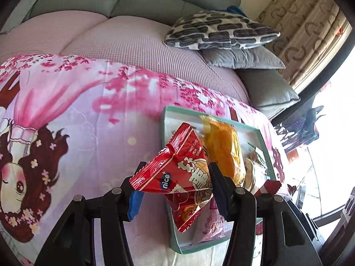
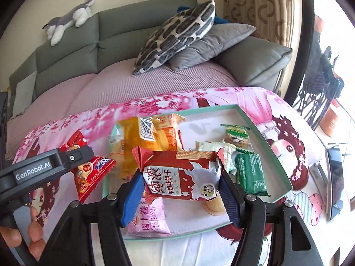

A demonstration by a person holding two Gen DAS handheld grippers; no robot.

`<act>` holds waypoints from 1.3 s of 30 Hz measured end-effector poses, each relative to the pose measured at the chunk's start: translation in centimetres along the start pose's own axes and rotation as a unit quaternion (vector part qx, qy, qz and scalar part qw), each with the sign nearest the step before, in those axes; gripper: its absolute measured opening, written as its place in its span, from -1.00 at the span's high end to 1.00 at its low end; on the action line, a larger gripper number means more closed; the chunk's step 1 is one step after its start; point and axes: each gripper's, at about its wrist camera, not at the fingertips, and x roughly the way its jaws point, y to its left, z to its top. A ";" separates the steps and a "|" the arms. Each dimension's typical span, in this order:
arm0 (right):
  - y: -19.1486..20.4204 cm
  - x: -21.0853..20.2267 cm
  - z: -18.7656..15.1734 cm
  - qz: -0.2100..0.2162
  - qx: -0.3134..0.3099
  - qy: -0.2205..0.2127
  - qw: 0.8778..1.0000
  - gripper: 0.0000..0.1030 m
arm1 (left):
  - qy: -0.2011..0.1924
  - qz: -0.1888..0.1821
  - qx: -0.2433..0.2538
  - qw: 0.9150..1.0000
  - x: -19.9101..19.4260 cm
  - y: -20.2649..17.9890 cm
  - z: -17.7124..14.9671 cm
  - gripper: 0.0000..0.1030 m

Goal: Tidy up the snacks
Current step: 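Carry the red bag and milk biscuit pack over the tray, then lower both packs into the tray and open both grippers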

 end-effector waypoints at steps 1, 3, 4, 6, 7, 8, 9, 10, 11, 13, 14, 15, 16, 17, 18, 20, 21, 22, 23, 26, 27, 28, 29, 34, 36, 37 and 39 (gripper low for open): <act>-0.5 0.3 -0.3 -0.002 0.006 0.006 1.000 -0.31 | 0.007 0.003 0.005 1.000 0.5 -0.4 -0.3 -0.10; -1.4 0.8 -0.8 -0.005 0.013 0.018 1.000 -0.31 | 0.017 0.006 0.014 1.000 1.2 -1.1 -1.0 -0.10; -1.7 1.1 -1.0 -0.007 0.015 0.022 1.000 -0.31 | 0.020 0.008 0.017 1.000 1.5 -1.3 -1.2 -0.10; -2.1 1.6 -1.4 -0.007 0.017 0.030 0.999 -0.31 | 0.022 0.011 0.023 0.999 1.8 -1.7 -1.5 -0.10; -2.2 1.9 -1.6 -0.006 0.017 0.034 0.999 -0.31 | 0.023 0.015 0.027 0.999 1.9 -1.9 -1.6 -0.10; -2.3 2.1 -1.8 -0.004 0.019 0.037 0.999 -0.32 | 0.023 0.017 0.031 0.999 2.0 -2.0 -1.7 -0.10; -2.4 2.2 -2.0 -0.002 0.019 0.037 0.999 -0.32 | 0.024 0.017 0.033 0.999 2.1 -2.1 -1.7 -0.10; -2.4 2.2 -2.1 -0.003 0.017 0.037 0.999 -0.31 | 0.026 0.017 0.035 0.999 2.2 -2.3 -1.8 -0.10; -2.4 2.3 -2.2 -0.002 0.015 0.038 0.999 -0.31 | 0.028 0.016 0.037 0.999 2.4 -2.4 -2.0 -0.10; -2.3 2.3 -2.5 0.000 0.015 0.039 0.999 -0.32 | 0.032 0.015 0.036 0.999 2.6 -2.4 -2.3 -0.10; -2.4 2.4 -2.6 0.000 0.014 0.040 0.999 -0.32 | 0.032 0.013 0.036 0.999 2.7 -2.4 -2.5 -0.10; -2.4 2.5 -2.7 0.000 0.014 0.041 0.999 -0.32 | 0.031 0.013 0.036 0.999 2.8 -2.3 -2.7 -0.09; -2.5 2.5 -2.8 0.000 0.014 0.042 0.999 -0.32 | 0.029 0.014 0.036 0.999 2.7 -2.3 -2.8 -0.09; -2.6 2.6 -3.0 -0.001 0.015 0.044 0.999 -0.32 | 0.028 0.012 0.034 0.999 2.7 -2.2 -2.8 -0.09; -2.7 2.7 -3.1 0.000 0.014 0.046 0.999 -0.31 | 0.027 0.012 0.033 0.999 2.7 -2.2 -2.9 -0.09; -2.7 3.0 -3.3 0.004 0.016 0.051 0.999 -0.33 | 0.027 0.013 0.038 0.999 2.6 -2.3 -3.0 -0.09; -2.8 3.1 -3.4 0.007 0.018 0.053 0.998 -0.33 | 0.028 0.008 0.038 0.999 2.5 -2.3 -3.0 -0.10; -2.9 3.1 -3.5 0.010 0.020 0.054 0.998 -0.34 | 0.029 0.004 0.035 0.999 2.5 -2.2 -3.1 -0.16; -3.0 3.2 -3.6 0.013 0.020 0.056 0.998 -0.38 | 0.028 0.006 0.030 0.999 2.4 -2.2 -3.1 -0.31; -3.1 3.3 -4.1 0.021 0.020 0.058 0.998 -0.50 | 0.025 0.024 0.024 0.999 2.1 -1.9 -3.3 -0.50; -3.0 3.2 -4.2 0.022 0.018 0.059 0.998 -0.51 | 0.026 0.026 0.023 0.999 2.1 -1.8 -3.4 -0.51; -3.0 3.1 -4.2 0.023 0.017 0.057 0.998 -0.53 | 0.028 0.028 0.019 0.999 2.1 -1.6 -3.5 -0.52; -3.1 3.0 -4.3 0.024 0.017 0.055 0.998 -0.57 | 0.029 0.029 0.014 0.999 2.0 -1.5 -3.6 -0.54; -2.9 2.3 -4.5 0.032 0.011 0.048 0.998 -0.78 | 0.024 0.033 0.010 0.999 0.9 -1.3 -4.0 -0.63; -2.8 2.0 -4.5 0.036 0.008 0.045 0.998 -0.87 | 0.017 0.042 0.014 0.999 0.2 -1.3 -4.3 -0.81; -2.8 1.8 -4.6 0.036 0.007 0.044 0.998 -0.98 | 0.013 0.045 0.017 0.999 -0.1 -1.3 -4.5 -0.83; -2.6 1.6 -4.7 0.035 0.003 0.041 0.999 -1.00 | 0.014 0.051 0.022 0.998 -0.5 -1.2 -5.0 -0.84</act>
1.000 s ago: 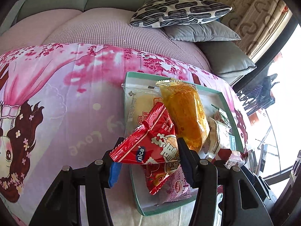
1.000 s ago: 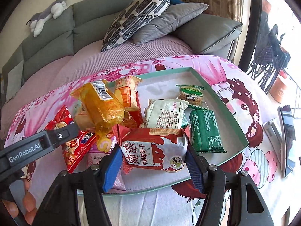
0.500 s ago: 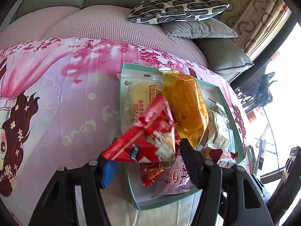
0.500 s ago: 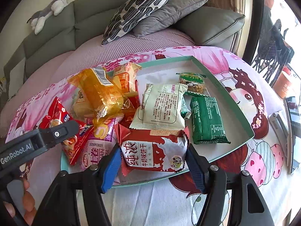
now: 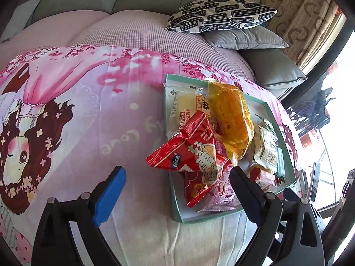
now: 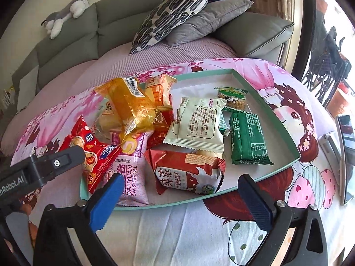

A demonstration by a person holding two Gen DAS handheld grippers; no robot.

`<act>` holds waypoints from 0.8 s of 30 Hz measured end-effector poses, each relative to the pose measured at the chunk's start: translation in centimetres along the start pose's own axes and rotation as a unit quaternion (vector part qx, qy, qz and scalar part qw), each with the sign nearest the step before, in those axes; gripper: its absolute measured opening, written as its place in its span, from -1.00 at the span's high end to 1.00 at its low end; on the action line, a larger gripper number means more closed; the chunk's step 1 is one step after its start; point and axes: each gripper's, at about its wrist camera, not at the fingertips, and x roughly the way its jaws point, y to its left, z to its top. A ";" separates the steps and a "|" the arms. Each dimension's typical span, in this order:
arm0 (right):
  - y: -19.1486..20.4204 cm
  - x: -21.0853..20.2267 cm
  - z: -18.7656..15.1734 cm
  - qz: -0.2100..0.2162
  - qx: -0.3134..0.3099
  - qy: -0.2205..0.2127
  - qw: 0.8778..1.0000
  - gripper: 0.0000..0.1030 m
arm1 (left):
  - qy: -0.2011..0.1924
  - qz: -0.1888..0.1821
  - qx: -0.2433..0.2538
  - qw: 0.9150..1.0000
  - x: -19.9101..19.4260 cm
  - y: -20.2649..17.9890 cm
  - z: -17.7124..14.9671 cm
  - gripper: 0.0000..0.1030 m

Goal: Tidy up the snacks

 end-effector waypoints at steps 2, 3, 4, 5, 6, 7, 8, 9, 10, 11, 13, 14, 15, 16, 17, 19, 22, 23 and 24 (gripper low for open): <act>0.2 -0.2 -0.1 0.000 -0.003 -0.001 1.000 -1.00 | 0.000 0.010 0.001 1.000 -0.3 0.3 -0.6 -0.84; 0.2 -0.2 -0.1 0.000 -0.004 -0.001 1.000 -1.00 | -0.001 0.016 0.000 1.000 -0.5 0.5 -0.8 -0.85; 0.4 -0.3 -0.2 0.000 -0.006 -0.001 1.000 -1.00 | -0.004 0.023 -0.001 1.000 -0.8 0.7 -1.0 -0.90; 0.4 -0.3 -0.3 -0.002 -0.009 -0.001 1.000 -1.00 | -0.007 0.030 -0.001 1.000 -1.0 0.9 -1.2 -0.95; 0.5 -0.3 -0.3 -0.002 -0.010 -0.002 1.000 -1.00 | -0.011 0.039 -0.001 0.999 -1.2 1.1 -1.3 -0.95; 0.6 -0.4 -0.3 -0.003 -0.011 -0.002 1.000 -1.00 | -0.015 0.048 0.000 0.999 -1.5 1.3 -1.5 -0.96; 0.7 -0.4 -0.3 -0.002 -0.013 -0.002 1.000 -1.00 | -0.018 0.059 0.003 0.998 -1.7 1.5 -1.6 -0.96; 0.8 -0.5 -0.4 -0.001 -0.014 -0.002 1.000 -1.00 | -0.020 0.072 0.006 0.997 -1.9 1.7 -1.7 -0.96; 0.9 -0.5 -0.4 -0.001 -0.016 -0.002 1.000 -1.00 | -0.022 0.088 0.009 0.996 -2.0 1.9 -1.8 -0.96; 1.0 -0.5 -0.4 0.000 -0.018 -0.003 1.000 -1.00 | -0.023 0.108 0.010 0.994 -2.1 2.2 -1.9 -0.96; 1.3 -0.7 -0.5 0.001 -0.023 -0.003 1.000 -1.00 | -0.025 0.146 0.012 0.989 -2.2 2.8 -2.3 -0.95; 1.5 -0.7 -0.5 0.001 -0.025 -0.002 1.000 -1.00 | -0.027 0.161 0.015 0.987 -2.3 3.1 -2.5 -0.95; 1.7 -0.7 -0.6 0.002 -0.028 -0.001 1.000 -1.00 | -0.027 0.173 0.018 0.984 -2.3 3.3 -2.6 -0.95; 1.8 -0.7 -0.6 0.002 -0.031 -0.001 1.000 -1.00 | -0.029 0.185 0.021 0.982 -2.4 3.4 -2.8 -0.95; 2.0 -0.7 -0.7 0.002 -0.034 0.000 0.999 -1.00 | -0.030 0.196 0.025 0.980 -2.5 3.5 -3.0 -0.95; 2.4 -0.8 -0.8 0.002 -0.039 0.000 0.999 -1.00 | -0.034 0.217 0.035 0.975 -2.8 3.5 -3.3 -0.95; 2.9 -0.9 -0.9 0.003 -0.046 0.000 0.999 -1.00 | -0.040 0.247 0.047 0.967 -3.0 3.5 -3.9 -0.95; 3.0 -1.0 -0.9 0.003 -0.048 -0.001 0.999 -1.00 | -0.041 0.254 0.048 0.965 -3.1 3.5 -4.0 -0.95; 3.1 -1.0 -0.9 0.004 -0.050 -0.001 0.999 -1.00 | -0.041 0.258 0.049 0.964 -3.1 3.6 -4.1 -0.95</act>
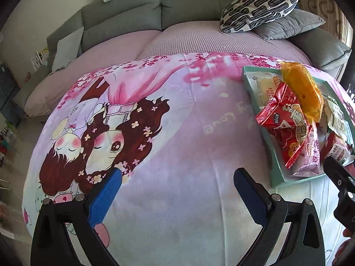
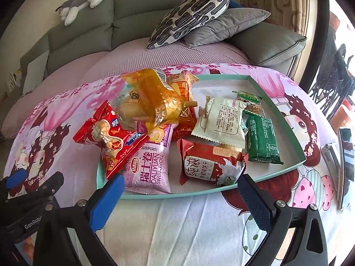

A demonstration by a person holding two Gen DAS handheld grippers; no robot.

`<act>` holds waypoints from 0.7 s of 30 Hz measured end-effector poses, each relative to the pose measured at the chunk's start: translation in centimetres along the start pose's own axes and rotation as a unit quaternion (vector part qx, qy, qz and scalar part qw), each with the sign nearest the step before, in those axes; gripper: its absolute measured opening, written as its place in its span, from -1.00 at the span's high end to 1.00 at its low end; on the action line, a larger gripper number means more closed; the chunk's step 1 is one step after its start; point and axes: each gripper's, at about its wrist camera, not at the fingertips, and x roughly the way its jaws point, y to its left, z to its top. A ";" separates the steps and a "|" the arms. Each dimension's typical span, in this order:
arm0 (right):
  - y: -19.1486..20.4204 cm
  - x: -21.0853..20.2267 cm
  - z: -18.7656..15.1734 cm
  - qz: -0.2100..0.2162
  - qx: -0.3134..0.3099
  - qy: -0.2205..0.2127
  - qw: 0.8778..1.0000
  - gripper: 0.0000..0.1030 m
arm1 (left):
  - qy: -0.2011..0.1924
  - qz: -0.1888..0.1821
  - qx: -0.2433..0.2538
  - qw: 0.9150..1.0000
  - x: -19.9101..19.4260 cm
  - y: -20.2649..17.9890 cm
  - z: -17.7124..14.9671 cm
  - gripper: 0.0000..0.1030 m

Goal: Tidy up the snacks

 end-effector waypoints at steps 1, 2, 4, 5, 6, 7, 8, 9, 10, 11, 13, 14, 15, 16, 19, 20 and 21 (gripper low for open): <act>0.1 0.0 0.0 0.000 -0.002 0.000 1.000 -1.00 | 0.000 0.004 -0.001 1.000 -0.1 0.1 -0.1 -0.95; 0.2 0.0 -0.1 0.000 -0.003 0.001 1.000 -1.00 | 0.001 0.007 -0.003 1.000 -0.1 0.2 -0.2 -0.95; 0.3 0.0 -0.1 0.000 -0.005 0.002 1.000 -1.00 | 0.002 0.015 -0.004 1.000 0.0 0.4 -0.3 -0.95; 0.4 0.0 -0.1 0.000 -0.006 0.002 1.000 -1.00 | 0.002 0.021 -0.004 1.000 0.0 0.4 -0.3 -0.95; 0.4 0.0 -0.1 0.000 -0.007 0.003 1.000 -1.00 | 0.001 0.025 -0.003 1.000 0.0 0.4 -0.3 -0.95; 0.4 0.1 -0.1 0.000 -0.007 0.003 1.000 -1.00 | 0.000 0.027 -0.003 1.000 0.0 0.4 -0.3 -0.95; 0.4 0.1 -0.1 0.000 -0.008 0.004 1.000 -1.00 | 0.000 0.026 -0.003 1.000 0.0 0.5 -0.3 -0.95; 0.5 0.1 -0.1 0.000 -0.009 0.005 1.000 -1.00 | -0.001 0.023 -0.003 1.000 0.0 0.4 -0.3 -0.95; 0.5 0.2 -0.1 0.000 -0.009 0.005 1.000 -1.00 | -0.002 0.022 -0.003 1.000 0.0 0.4 -0.3 -0.95; 0.5 0.2 -0.1 0.001 -0.010 0.006 1.000 -1.00 | -0.002 0.021 -0.003 1.000 0.0 0.4 -0.2 -0.95; 0.5 0.3 0.0 0.001 -0.010 0.006 1.000 -1.00 | -0.002 0.021 -0.002 1.000 0.1 0.4 -0.1 -0.95; 0.5 0.3 0.0 0.001 -0.010 0.006 1.000 -1.00 | -0.003 0.022 -0.002 1.000 0.2 0.4 -0.1 -0.95; 0.5 0.3 0.0 0.001 -0.010 0.006 1.000 -1.00 | -0.003 0.022 -0.003 1.000 0.2 0.4 -0.1 -0.95; 0.5 0.4 0.0 0.000 -0.010 0.007 1.000 -1.00 | -0.003 0.022 -0.003 1.000 0.3 0.4 -0.1 -0.95; 0.5 0.5 0.0 -0.001 -0.010 0.008 1.000 -1.00 | -0.006 0.018 -0.002 1.000 0.3 0.4 0.0 -0.95; 0.5 0.5 0.0 -0.001 -0.010 0.009 1.000 -1.00 | -0.007 0.016 -0.001 1.000 0.3 0.3 0.0 -0.95; 0.5 0.6 0.0 -0.001 -0.010 0.009 1.000 -1.00 | -0.008 0.014 -0.001 1.000 0.3 0.3 0.0 -0.95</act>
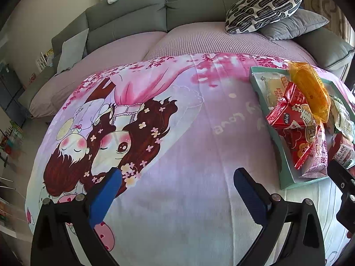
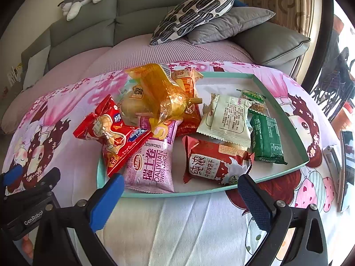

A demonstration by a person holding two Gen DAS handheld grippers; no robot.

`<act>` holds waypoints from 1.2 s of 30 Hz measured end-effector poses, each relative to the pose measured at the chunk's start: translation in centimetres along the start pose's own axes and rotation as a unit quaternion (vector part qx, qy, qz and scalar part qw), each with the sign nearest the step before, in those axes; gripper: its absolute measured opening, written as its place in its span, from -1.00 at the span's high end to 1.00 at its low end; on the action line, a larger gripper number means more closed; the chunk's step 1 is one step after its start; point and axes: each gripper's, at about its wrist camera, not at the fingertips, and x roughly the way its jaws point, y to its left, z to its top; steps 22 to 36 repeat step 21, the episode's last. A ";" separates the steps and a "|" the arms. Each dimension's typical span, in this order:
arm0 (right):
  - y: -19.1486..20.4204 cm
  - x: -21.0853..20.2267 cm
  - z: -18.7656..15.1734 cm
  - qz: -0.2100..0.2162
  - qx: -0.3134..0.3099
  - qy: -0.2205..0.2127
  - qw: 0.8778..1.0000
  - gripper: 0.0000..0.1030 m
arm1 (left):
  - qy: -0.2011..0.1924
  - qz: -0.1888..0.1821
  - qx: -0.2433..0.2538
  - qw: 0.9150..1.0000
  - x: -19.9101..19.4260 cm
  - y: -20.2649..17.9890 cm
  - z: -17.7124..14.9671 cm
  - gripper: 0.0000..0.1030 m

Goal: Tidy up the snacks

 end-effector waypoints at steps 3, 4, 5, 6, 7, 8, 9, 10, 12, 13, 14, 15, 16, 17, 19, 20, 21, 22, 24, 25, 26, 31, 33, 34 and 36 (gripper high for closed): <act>0.0 0.0 0.0 0.001 -0.002 0.001 1.000 -1.00 | -0.007 0.008 0.003 1.000 -0.1 -0.1 0.0 -0.95; 0.1 0.0 0.0 0.001 -0.002 0.001 1.000 -1.00 | -0.008 0.009 0.004 1.000 -0.2 -0.1 0.0 -0.95; 0.1 0.1 0.0 0.000 -0.002 0.002 1.000 -1.00 | -0.008 0.008 0.004 1.000 -0.1 -0.1 0.0 -0.95; 0.1 0.1 0.0 0.000 -0.002 0.002 1.000 -1.00 | -0.007 0.008 0.003 1.000 0.0 -0.1 0.0 -0.95; 0.1 0.1 0.0 0.000 -0.002 0.002 1.000 -1.00 | -0.006 0.009 0.003 1.000 0.0 -0.2 0.0 -0.95; 0.1 0.1 0.0 0.000 -0.002 0.003 1.000 -1.00 | -0.005 0.010 0.004 1.000 0.1 -0.2 0.0 -0.95; 0.1 0.1 0.0 0.000 -0.002 0.003 1.000 -1.00 | -0.004 0.010 0.005 1.000 0.2 -0.2 0.0 -0.95; 0.1 0.2 0.0 -0.001 -0.002 0.004 1.000 -1.00 | -0.004 0.011 0.004 1.000 0.2 -0.2 0.0 -0.95; 0.1 0.3 -0.1 -0.001 -0.002 0.005 1.000 -1.00 | -0.005 0.010 0.003 1.000 0.3 -0.1 0.0 -0.95; 0.1 0.3 -0.1 -0.001 -0.003 0.006 1.000 -1.00 | -0.005 0.011 0.003 1.000 0.3 -0.1 0.0 -0.95; 0.1 0.4 -0.1 -0.002 -0.003 0.007 1.000 -1.00 | -0.006 0.011 0.003 1.000 0.3 -0.1 0.0 -0.95; 0.1 0.4 0.0 -0.002 -0.003 0.007 1.000 -1.00 | -0.006 0.011 0.003 1.000 0.4 -0.1 0.0 -0.95; 0.2 0.5 0.0 -0.002 -0.004 0.008 1.000 -1.00 | -0.005 0.010 0.003 1.000 0.4 -0.1 0.0 -0.95; 0.2 0.5 0.0 -0.002 -0.004 0.008 1.000 -1.00 | -0.004 0.008 0.004 1.000 0.4 -0.1 0.0 -0.95; 0.2 0.6 0.0 -0.002 -0.005 0.008 1.000 -1.00 | -0.003 0.004 0.004 1.000 0.5 -0.1 0.0 -0.95; 0.2 0.6 0.0 -0.002 -0.005 0.008 1.000 -1.00 | -0.003 0.002 0.003 1.000 0.5 -0.1 0.1 -0.95; 0.2 0.6 0.0 -0.002 -0.005 0.008 1.000 -1.00 | -0.002 -0.001 0.003 1.000 0.5 -0.1 0.1 -0.95; 0.2 0.6 0.0 -0.002 -0.005 0.008 1.000 -1.00 | -0.002 -0.001 0.003 1.000 0.5 -0.1 0.1 -0.95; 0.2 0.6 0.0 -0.002 -0.005 0.008 1.000 -1.00 | -0.002 -0.001 0.003 1.000 0.5 -0.1 0.1 -0.95; 0.2 0.6 0.0 -0.002 -0.005 0.008 1.000 -1.00 | -0.002 -0.001 0.003 1.000 0.5 -0.1 0.1 -0.95; 0.2 0.6 0.0 -0.002 -0.005 0.008 1.000 -1.00 | -0.002 -0.001 0.003 1.000 0.5 -0.1 0.1 -0.95; 0.2 0.6 0.0 -0.002 -0.005 0.008 1.000 -1.00 | -0.002 -0.001 0.003 1.000 0.5 -0.1 0.1 -0.95; 0.2 0.6 0.0 -0.002 -0.005 0.008 1.000 -1.00 | -0.002 -0.001 0.003 1.000 0.5 -0.1 0.1 -0.95; 0.2 0.6 0.0 -0.002 -0.005 0.008 1.000 -1.00 | -0.002 -0.001 0.003 1.000 0.5 -0.1 0.1 -0.95; 0.2 0.6 0.0 -0.002 -0.005 0.008 1.000 -1.00 | -0.002 -0.001 0.003 1.000 0.5 -0.1 0.1 -0.95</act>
